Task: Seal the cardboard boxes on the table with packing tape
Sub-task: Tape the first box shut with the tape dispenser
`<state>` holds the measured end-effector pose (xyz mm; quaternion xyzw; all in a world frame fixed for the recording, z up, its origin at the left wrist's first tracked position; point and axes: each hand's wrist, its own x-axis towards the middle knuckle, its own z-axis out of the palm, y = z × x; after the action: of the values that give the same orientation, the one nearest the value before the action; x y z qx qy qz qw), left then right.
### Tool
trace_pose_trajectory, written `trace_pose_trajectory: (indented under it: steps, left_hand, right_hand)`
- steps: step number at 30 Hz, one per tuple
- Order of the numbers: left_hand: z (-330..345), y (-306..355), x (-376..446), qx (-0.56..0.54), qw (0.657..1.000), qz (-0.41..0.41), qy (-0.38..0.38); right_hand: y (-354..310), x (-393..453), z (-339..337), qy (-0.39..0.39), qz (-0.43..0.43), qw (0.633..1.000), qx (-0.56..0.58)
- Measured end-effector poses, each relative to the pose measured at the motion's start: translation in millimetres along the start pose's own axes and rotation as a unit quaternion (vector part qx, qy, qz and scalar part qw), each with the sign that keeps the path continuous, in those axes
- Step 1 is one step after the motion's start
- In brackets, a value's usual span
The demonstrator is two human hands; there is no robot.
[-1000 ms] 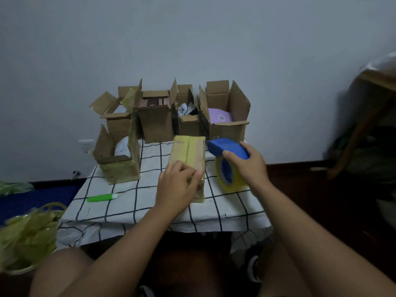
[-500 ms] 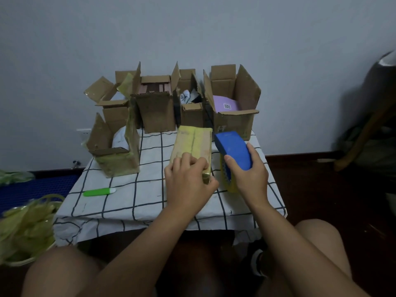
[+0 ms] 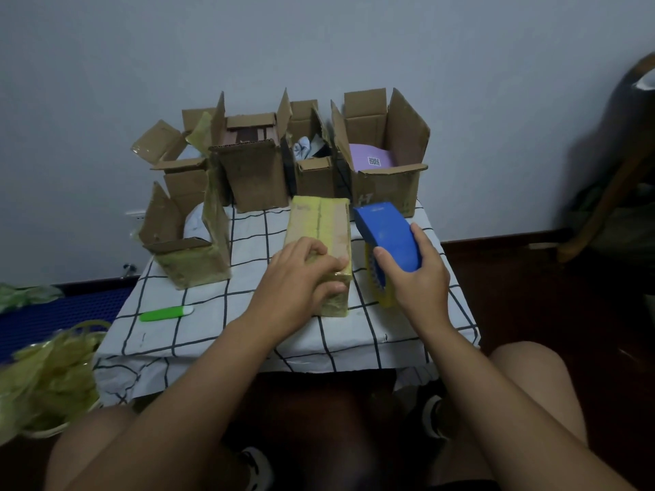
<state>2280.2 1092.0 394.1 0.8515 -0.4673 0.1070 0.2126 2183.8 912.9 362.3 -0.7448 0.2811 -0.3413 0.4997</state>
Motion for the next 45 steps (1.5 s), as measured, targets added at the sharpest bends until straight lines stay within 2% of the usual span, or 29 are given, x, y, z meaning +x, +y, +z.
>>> trace_pose_trajectory:
  steps: [6,13,28,35,38,43,45]
  left_hand:
    - [-0.8,1.5,-2.3,0.033,0.999,-0.006,0.004]
    - [-2.2,8.6,5.3,-0.013,0.995,-0.092,0.022]
    - [7.1,-4.1,6.9,0.115,0.991,0.037,0.061]
    - [8.5,-7.2,6.0,0.053,0.995,0.024,0.075]
    - [7.1,-3.5,5.8,0.091,0.993,0.033,0.063]
    - [10.1,8.3,6.4,0.062,0.993,-0.036,0.092]
    - [15.0,12.0,9.5,0.084,0.990,-0.032,0.106]
  right_hand:
    - [1.2,2.2,0.2,0.001,-0.003,1.000,-0.002]
    - [1.5,4.2,1.1,0.003,-0.003,1.000,0.004]
    - [6.0,0.5,0.0,0.005,-0.015,1.000,0.018]
    - [6.2,-0.2,-0.1,0.003,-0.016,1.000,0.026]
    - [6.4,0.2,0.2,0.002,-0.019,1.000,0.022]
    - [6.4,-1.3,-0.3,0.006,-0.024,0.999,0.022]
    - [6.8,-1.7,0.2,0.004,-0.025,1.000,0.016]
